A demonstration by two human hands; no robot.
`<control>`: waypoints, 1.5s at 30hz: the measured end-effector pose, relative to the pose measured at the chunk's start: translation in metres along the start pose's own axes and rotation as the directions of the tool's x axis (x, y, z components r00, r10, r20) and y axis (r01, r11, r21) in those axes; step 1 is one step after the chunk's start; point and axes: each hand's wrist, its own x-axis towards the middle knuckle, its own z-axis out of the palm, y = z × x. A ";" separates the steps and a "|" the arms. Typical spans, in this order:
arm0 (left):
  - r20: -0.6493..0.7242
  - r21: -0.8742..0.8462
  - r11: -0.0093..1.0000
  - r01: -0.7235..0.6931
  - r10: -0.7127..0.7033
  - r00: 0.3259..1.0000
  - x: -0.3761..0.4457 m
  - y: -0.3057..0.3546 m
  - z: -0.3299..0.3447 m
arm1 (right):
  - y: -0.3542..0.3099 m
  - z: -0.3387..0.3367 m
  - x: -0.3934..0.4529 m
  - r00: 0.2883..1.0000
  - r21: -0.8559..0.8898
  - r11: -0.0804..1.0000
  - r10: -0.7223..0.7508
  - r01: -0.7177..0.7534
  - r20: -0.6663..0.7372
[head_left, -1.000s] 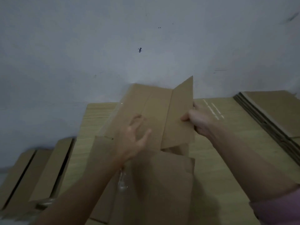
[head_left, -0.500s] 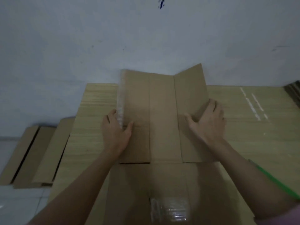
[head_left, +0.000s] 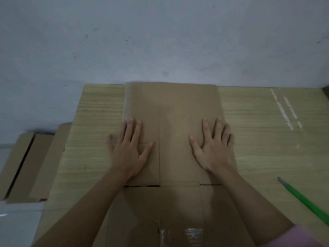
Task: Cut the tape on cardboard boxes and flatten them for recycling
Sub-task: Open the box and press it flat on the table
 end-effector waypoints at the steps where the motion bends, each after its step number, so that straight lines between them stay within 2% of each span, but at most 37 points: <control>1: 0.013 0.001 1.000 0.005 -0.005 1.000 -0.004 0.000 -0.001 | 0.000 -0.001 -0.003 1.000 -0.004 1.000 0.002 -0.002 0.010; 6: 0.162 0.077 0.995 0.056 -0.068 0.985 0.012 0.012 -0.026 | -0.006 -0.019 -0.002 0.989 -0.017 0.999 0.030 -0.028 0.142; 8: 0.201 0.134 0.990 0.044 -0.071 0.977 0.021 0.025 -0.036 | -0.013 -0.027 -0.001 0.991 -0.042 0.999 0.011 -0.006 0.131; 10: 0.203 0.101 0.994 -0.042 0.021 0.979 0.019 0.037 -0.034 | -0.022 -0.026 -0.005 0.993 -0.022 0.994 -0.103 0.104 0.064; 13: 0.186 0.037 0.973 -0.227 0.216 0.958 -0.002 0.049 -0.011 | -0.029 -0.009 -0.018 0.971 0.028 0.972 -0.235 0.234 0.048; 18: 0.095 0.003 0.973 -0.232 0.231 0.968 -0.008 0.049 0.010 | -0.025 0.010 -0.020 0.972 0.008 0.973 -0.231 0.231 -0.033; 21: 0.184 0.035 0.972 -0.233 0.223 0.957 0.005 0.050 0.005 | -0.027 0.006 -0.011 0.974 0.042 0.973 -0.228 0.227 0.020; 24: 0.282 0.024 0.974 -0.225 0.209 0.936 0.006 0.055 -0.008 | -0.022 -0.008 -0.009 0.955 0.112 0.963 -0.259 0.245 0.146; 28: 0.125 -0.076 0.953 -0.294 0.302 0.945 -0.047 0.050 -0.006 | -0.005 -0.007 -0.057 0.945 0.078 0.945 -0.321 0.317 0.053; 30: 0.064 -0.067 0.934 -0.351 0.355 0.933 -0.080 0.044 0.003 | 0.001 0.008 -0.092 0.939 0.101 0.935 -0.343 0.341 -0.006; 35: 0.022 -0.049 0.946 -0.320 0.321 0.947 -0.111 0.040 0.011 | 0.013 0.036 -0.131 0.955 0.046 0.958 -0.276 0.282 -0.107; 41: 0.093 -0.006 0.945 -0.328 0.327 0.940 -0.112 0.041 0.011 | 0.012 0.032 -0.138 0.970 0.003 0.971 -0.240 0.240 -0.032; 45: 0.181 -0.044 0.939 -0.341 0.343 0.922 -0.108 0.039 0.004 | 0.011 0.023 -0.135 0.971 0.038 0.975 -0.222 0.220 0.092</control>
